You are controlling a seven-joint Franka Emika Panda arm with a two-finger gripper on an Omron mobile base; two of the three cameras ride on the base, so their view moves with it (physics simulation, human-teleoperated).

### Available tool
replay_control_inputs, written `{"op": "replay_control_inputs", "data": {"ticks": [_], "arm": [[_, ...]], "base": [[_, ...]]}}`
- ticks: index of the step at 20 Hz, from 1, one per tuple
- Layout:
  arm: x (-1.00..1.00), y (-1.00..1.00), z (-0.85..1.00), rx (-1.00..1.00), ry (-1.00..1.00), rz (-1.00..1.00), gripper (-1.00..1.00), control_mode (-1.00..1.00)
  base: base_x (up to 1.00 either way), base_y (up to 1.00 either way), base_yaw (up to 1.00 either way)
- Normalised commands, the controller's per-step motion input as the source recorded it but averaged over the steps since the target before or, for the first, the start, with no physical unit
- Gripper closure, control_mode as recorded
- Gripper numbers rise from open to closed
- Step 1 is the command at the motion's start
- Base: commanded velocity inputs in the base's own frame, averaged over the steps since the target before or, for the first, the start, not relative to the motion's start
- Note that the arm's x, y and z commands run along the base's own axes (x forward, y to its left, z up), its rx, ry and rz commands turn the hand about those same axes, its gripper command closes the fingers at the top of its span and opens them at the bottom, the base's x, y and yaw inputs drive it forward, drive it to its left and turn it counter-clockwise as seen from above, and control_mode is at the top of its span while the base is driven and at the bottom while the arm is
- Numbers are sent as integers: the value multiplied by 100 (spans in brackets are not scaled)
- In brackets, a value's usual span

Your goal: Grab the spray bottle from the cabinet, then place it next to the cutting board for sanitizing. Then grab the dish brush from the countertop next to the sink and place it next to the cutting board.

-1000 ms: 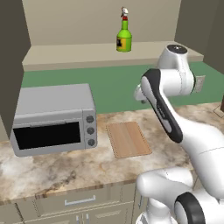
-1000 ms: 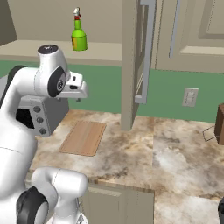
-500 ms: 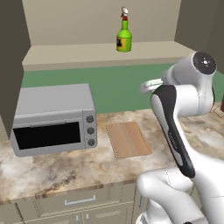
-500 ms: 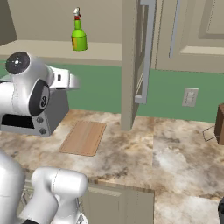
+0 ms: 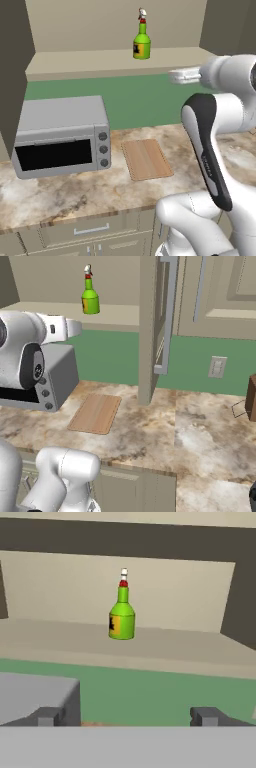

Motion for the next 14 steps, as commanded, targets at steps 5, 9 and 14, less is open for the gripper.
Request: {"op": "replay_control_inputs", "data": {"ticks": [5,9,14], "arm": [[-24,0,77,9,-40,0,-100,-100],[-5,1,41,8,-32,0,-100,-100],[0,3,10,0,-1,0,-100,-100]], "base": [[0,0,0],[0,0,0],[0,0,0]]}}
